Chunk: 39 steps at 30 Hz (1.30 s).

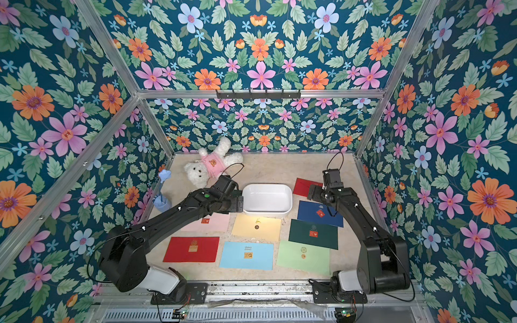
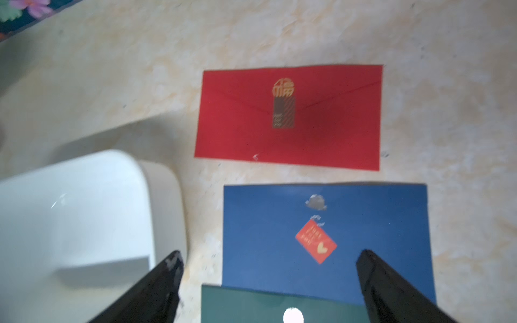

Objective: Put the sealed envelopes into the storage box
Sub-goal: Adjust the storage box at the center of the board.

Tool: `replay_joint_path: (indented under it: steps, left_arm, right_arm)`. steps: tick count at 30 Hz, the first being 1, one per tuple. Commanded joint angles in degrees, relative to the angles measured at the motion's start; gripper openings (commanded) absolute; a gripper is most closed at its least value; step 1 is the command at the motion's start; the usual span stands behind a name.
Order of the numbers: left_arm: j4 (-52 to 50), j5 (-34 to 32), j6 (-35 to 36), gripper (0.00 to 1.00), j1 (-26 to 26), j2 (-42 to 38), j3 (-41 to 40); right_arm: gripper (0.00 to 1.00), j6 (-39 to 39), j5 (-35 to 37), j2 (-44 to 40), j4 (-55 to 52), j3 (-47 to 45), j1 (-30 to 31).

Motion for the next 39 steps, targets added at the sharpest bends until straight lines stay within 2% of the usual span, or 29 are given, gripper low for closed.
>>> replay_joint_path:
  steps: [1,6,10,13,16,21,24,27,32,39]
  left_arm:
    - [-1.36,2.22,-3.27,0.99,-0.46,-1.09,-4.01]
    - [3.34,5.0,-5.22,0.98,-0.5,-2.53,-9.66]
    - [5.44,4.98,-5.31,0.97,-0.5,-2.29,-10.96]
    - [5.35,3.66,-5.4,0.97,-0.41,-2.68,-10.81]
    - [4.51,3.84,-5.16,0.97,-0.06,-2.6,-9.14]
    - [2.77,3.21,-4.17,0.97,-0.06,-2.49,-6.5]
    - [2.03,2.91,-3.99,0.98,0.03,-2.98,-6.05]
    - [1.19,2.34,-3.65,0.98,0.03,-3.56,-5.7]
    - [0.73,1.4,-3.37,0.99,0.03,-3.54,-5.16]
    - [1.17,1.49,-3.55,0.99,0.03,-2.18,-3.95]
  right_arm:
    - [0.95,3.58,-4.05,-4.49,-3.51,-2.92,2.18]
    - [0.89,7.08,-2.29,-8.89,-7.23,-5.59,11.6]
    - [0.81,12.1,-2.45,-10.37,-3.5,-7.77,19.66]
    - [0.81,15.2,1.53,-9.22,-0.92,-7.2,22.95]
    - [0.79,17.24,6.2,-7.71,1.7,-6.06,22.77]
    - [0.68,15.78,8.32,0.18,3.88,-1.23,21.21]
    - [0.59,14.67,7.43,4.14,5.69,0.52,18.75]
    - [0.56,13.32,5.52,6.76,7.65,1.36,15.81]
    - [0.52,8.8,2.41,11.48,8.87,4.32,15.34]
    - [0.47,7.22,0.94,15.46,10.93,3.8,15.1]
